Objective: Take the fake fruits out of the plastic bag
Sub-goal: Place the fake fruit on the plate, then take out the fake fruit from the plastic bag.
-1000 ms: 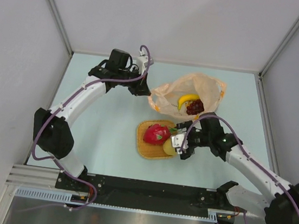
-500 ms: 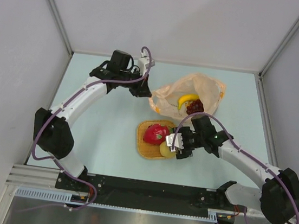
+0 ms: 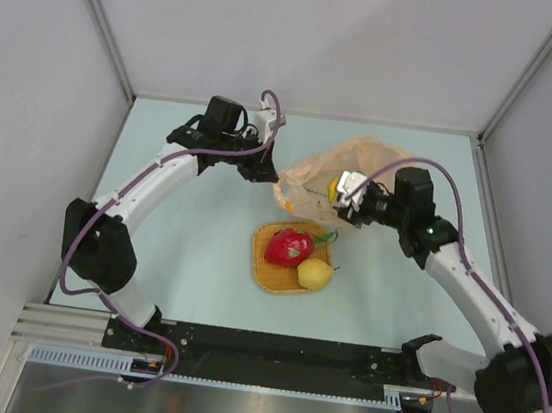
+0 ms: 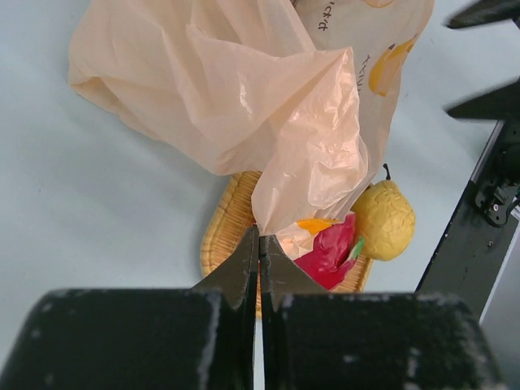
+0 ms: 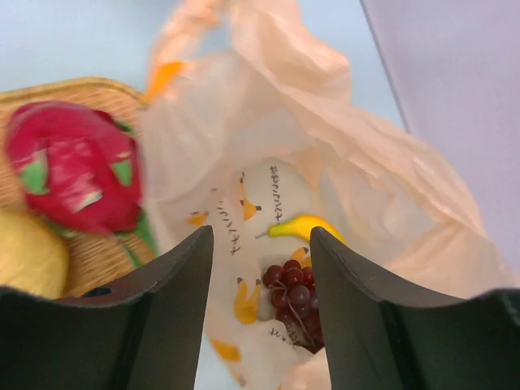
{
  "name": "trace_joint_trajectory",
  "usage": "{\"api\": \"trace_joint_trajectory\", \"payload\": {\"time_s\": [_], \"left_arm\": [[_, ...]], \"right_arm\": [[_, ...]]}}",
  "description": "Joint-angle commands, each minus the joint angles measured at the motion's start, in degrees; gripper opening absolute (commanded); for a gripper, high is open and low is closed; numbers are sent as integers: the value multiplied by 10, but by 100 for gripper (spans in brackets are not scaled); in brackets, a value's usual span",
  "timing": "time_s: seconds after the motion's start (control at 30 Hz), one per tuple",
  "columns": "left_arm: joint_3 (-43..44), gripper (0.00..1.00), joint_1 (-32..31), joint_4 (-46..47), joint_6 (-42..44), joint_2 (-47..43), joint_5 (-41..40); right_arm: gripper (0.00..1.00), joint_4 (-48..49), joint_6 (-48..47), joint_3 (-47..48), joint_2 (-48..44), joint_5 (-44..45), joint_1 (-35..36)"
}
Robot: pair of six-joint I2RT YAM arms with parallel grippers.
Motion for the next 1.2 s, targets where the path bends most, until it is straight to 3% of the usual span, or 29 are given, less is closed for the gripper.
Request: {"api": "trace_joint_trajectory", "payload": {"time_s": [0.0,0.17,0.33,0.53,0.8,0.97,1.17], "left_arm": [[19,0,-6,6,-3,-16,6],[15,0,-8,-1,3,-33,10],[37,0,-15,-16,14,-36,16],[55,0,-26,-19,21,-34,26],[62,0,-26,-25,31,-31,14],[66,0,-26,-25,31,-26,12],[75,0,-30,-27,35,-19,-2]], "right_arm": [[54,92,68,37,117,39,-26],[48,98,-46,89,226,56,-53],[43,-30,-174,216,352,56,-81],[49,-117,-275,293,430,54,-92],[51,-276,-372,477,540,54,-86],[53,-370,-443,529,581,70,-81],[53,-346,-419,474,520,82,-78]]}}
